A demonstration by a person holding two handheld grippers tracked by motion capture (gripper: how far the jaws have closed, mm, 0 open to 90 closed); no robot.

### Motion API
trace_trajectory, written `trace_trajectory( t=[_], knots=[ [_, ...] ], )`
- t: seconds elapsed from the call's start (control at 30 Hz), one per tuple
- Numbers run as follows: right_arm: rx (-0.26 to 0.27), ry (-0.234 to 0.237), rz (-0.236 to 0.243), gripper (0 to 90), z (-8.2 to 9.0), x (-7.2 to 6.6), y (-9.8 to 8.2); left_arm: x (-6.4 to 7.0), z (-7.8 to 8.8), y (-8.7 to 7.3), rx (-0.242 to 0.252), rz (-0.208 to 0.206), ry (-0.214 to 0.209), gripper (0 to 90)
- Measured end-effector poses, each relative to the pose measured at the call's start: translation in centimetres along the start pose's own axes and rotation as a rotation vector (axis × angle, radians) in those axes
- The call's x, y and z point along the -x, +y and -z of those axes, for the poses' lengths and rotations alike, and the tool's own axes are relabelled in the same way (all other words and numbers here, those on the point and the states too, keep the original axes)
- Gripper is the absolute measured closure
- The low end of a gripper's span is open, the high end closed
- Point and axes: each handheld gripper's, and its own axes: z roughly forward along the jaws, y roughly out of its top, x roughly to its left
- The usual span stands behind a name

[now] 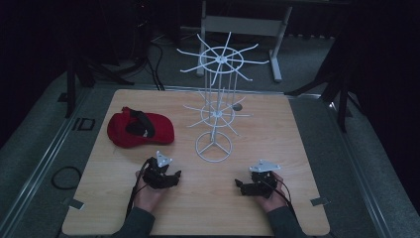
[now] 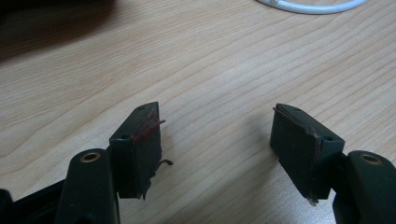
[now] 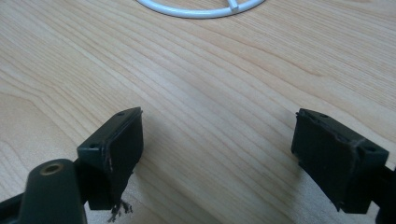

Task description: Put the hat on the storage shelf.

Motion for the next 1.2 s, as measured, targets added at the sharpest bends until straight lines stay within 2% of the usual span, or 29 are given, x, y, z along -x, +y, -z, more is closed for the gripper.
trace_trajectory(
  t=[0.37,0.53,0.57,0.6,0.63,0.73,0.83,0.9,0.93,1.07,1.1,1.2],
  knots=[
    [0.000,0.000,0.000,16.6,0.0,0.0,0.0,-0.2,0.0,0.1,-0.011,-0.011,-0.014,34.4],
    [0.001,0.000,0.001,16.6,0.0,0.0,0.0,-0.3,0.1,0.1,-0.011,0.002,0.001,40.9],
    [0.001,0.000,0.001,16.6,0.0,0.0,0.0,-0.3,0.2,0.2,-0.012,0.012,0.007,40.9],
    [0.000,0.000,0.000,16.6,0.0,0.0,0.0,-0.3,0.3,0.2,-0.016,0.025,0.013,51.9],
    [0.000,0.000,0.000,16.6,0.0,0.0,0.0,-0.4,0.5,0.2,-0.013,0.028,0.022,52.2],
    [0.001,0.000,0.001,16.6,0.0,0.0,0.0,-0.7,1.3,0.6,0.021,0.054,0.031,52.1],
    [0.000,0.000,0.000,16.6,0.0,0.0,0.0,-1.0,1.6,0.7,0.026,0.071,0.037,51.1],
    [0.001,0.000,0.001,16.6,0.0,0.0,0.0,-1.4,1.9,0.9,0.040,0.099,0.041,50.7],
    [0.001,0.000,0.001,16.6,0.0,0.0,0.0,-1.8,2.2,1.1,0.066,0.131,0.042,49.6],
    [0.000,0.000,0.001,16.6,0.0,0.0,0.0,-2.2,2.4,1.4,0.081,0.157,0.045,47.3],
    [0.000,0.000,0.000,16.6,0.0,0.0,0.0,-2.5,2.3,1.5,0.088,0.179,0.048,46.9],
    [0.000,0.000,0.001,16.6,0.0,0.0,0.0,-2.8,2.2,1.7,0.087,0.194,0.052,45.8]
  ],
)
